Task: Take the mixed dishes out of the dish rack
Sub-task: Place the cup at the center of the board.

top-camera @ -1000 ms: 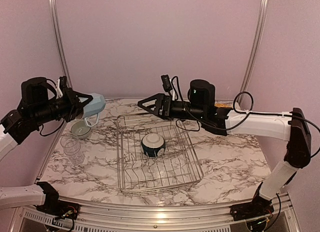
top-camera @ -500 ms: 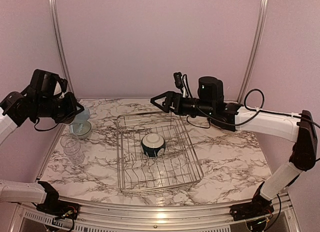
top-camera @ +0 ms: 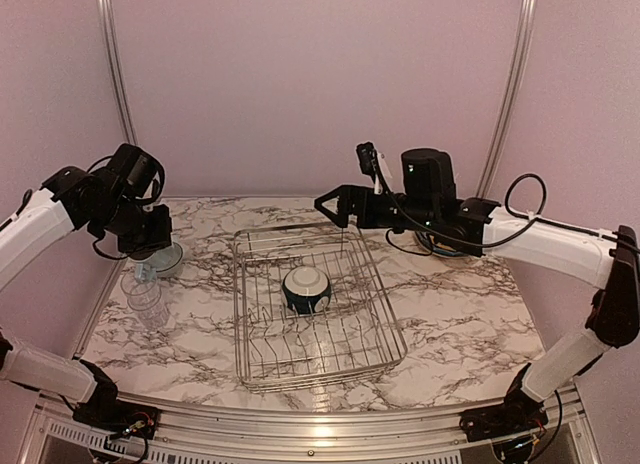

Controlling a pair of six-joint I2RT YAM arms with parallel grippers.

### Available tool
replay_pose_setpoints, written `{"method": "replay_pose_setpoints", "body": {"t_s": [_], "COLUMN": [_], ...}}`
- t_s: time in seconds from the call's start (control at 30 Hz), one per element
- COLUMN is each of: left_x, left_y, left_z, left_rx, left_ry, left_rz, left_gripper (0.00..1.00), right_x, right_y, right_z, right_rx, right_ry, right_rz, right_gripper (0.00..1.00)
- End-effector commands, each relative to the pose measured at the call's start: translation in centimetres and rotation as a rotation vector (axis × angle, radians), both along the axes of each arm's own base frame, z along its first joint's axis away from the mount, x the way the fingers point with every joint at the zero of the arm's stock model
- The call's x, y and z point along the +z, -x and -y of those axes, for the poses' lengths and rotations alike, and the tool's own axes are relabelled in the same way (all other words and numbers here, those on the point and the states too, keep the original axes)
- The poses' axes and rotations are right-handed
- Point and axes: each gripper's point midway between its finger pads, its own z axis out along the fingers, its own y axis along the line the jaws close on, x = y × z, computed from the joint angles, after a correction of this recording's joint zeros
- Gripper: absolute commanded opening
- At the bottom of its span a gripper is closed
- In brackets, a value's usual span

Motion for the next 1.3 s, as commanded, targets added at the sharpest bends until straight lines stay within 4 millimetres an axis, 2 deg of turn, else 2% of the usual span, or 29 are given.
{"method": "replay_pose_setpoints", "body": {"t_s": [0.0,0.17,0.53,0.93,1.13,1.27], "left_x": [1.2,1.7,-1.0,-6.6,-9.8,-10.9], "left_y": [-1.5,-3.3,-7.3,-10.5,-11.2,-11.9], "left_z": [0.4,2.3,4.4,5.8,5.6,5.1], "left_rx": [-0.035,-0.064,-0.076,-0.115,-0.133,-0.120], "left_ry": [-0.037,-0.006,-0.065,-0.159,-0.184,-0.191], "left_rz": [0.033,0.050,-0.023,-0.147,-0.220,-0.233], "left_gripper": [0.00,0.00,0.01,0.00,0.00,0.00], "right_x": [0.4,0.5,1.0,1.5,1.2,1.2], "right_y": [0.3,0.6,1.3,1.7,1.9,1.8], "right_z": [1.5,1.8,3.0,3.7,3.8,4.0], "right_rx": [-0.036,-0.034,-0.056,-0.068,-0.069,-0.076], "right_ry": [0.011,0.011,0.002,0.004,0.004,0.017], "right_rz": [0.019,0.023,0.036,0.056,0.049,0.055], "right_gripper": [0.99,0.99,0.99,0.98,0.99,0.98]}}
